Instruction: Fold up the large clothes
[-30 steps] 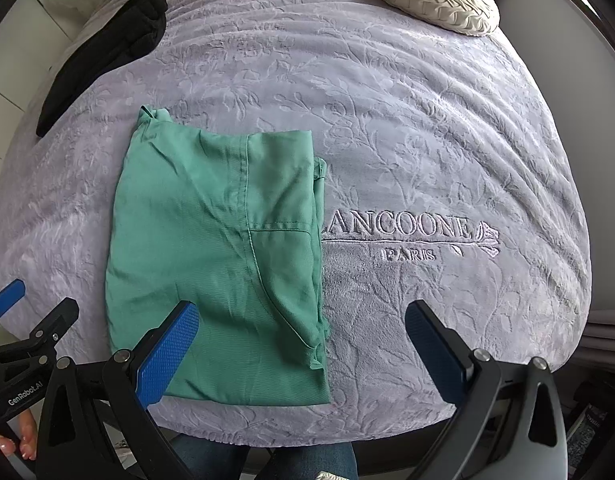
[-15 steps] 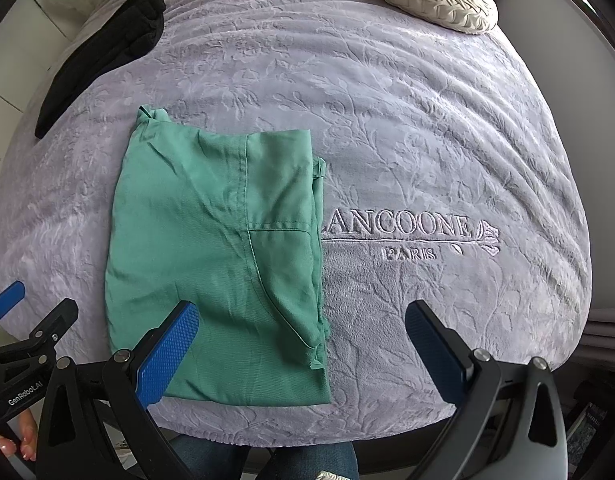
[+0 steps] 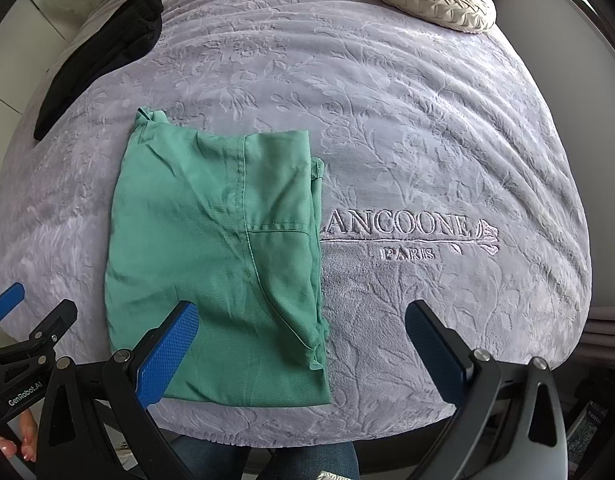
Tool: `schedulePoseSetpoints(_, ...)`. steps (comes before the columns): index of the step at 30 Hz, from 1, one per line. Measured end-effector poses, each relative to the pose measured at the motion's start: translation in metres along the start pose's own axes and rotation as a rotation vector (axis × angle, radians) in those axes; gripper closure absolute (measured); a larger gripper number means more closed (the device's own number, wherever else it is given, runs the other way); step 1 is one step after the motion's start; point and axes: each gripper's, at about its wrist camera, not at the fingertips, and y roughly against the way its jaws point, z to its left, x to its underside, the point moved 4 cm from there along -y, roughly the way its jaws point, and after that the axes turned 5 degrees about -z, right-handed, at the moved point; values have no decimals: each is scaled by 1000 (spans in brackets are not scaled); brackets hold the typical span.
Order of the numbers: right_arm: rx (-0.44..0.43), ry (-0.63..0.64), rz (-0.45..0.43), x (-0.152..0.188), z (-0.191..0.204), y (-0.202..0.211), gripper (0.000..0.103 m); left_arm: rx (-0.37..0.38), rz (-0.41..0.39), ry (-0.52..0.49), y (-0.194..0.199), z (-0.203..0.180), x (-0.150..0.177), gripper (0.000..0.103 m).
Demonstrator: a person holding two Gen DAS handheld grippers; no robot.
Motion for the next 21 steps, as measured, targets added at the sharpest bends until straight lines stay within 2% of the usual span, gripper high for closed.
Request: schedulePoseSetpoints(21,2,-18,11,2,-1,-2,0,-1,-1,0,0,4,-1,0)
